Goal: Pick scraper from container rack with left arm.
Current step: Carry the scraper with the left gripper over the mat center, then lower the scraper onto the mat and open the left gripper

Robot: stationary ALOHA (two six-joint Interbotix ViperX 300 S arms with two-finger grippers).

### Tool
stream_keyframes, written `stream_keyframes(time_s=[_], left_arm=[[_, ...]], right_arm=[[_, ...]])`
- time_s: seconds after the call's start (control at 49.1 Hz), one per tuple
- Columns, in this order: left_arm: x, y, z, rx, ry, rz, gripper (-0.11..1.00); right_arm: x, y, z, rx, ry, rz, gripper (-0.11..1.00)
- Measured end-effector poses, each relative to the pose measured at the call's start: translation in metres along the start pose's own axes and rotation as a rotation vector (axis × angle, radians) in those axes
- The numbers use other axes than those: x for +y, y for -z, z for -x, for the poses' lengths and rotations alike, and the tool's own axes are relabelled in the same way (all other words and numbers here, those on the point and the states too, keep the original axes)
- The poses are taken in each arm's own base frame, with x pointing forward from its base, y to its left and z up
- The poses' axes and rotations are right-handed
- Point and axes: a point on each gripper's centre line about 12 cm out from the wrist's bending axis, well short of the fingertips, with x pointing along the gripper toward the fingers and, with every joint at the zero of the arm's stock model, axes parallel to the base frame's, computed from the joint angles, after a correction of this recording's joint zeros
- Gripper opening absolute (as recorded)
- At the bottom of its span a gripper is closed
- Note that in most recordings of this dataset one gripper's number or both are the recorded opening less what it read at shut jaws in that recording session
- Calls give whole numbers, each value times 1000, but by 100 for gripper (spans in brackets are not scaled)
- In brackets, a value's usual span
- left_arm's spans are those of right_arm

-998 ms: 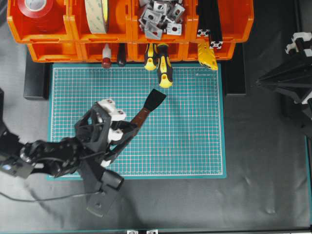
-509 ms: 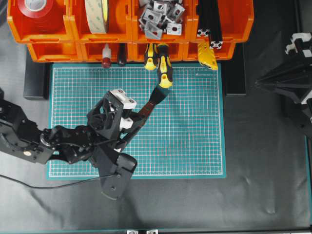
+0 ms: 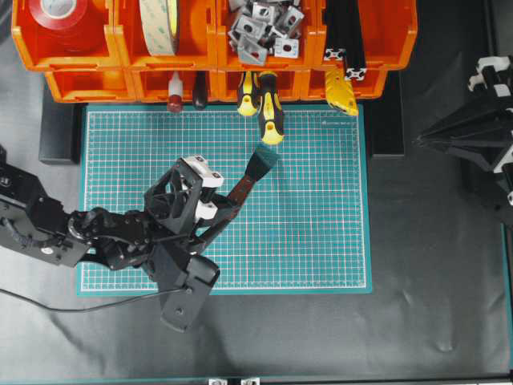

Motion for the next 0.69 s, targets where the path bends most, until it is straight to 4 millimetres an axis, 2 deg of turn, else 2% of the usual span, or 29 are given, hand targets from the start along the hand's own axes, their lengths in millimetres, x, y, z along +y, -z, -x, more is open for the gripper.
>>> stream_keyframes(time_s=[0.163, 0.265, 0.468, 0.692], left_arm=[[-5, 7, -2, 14, 12, 110, 72], [-10, 13, -4, 28, 18, 203, 90], [-25, 23, -4, 58, 34, 496, 91], [-62, 29, 2, 76, 99, 729, 91]], right_arm=[[0, 0, 1, 5, 1, 0, 1], [1, -2, 2, 10, -1, 0, 1], [2, -6, 6, 16, 0, 2, 1], [3, -9, 8, 8, 0, 0, 1]])
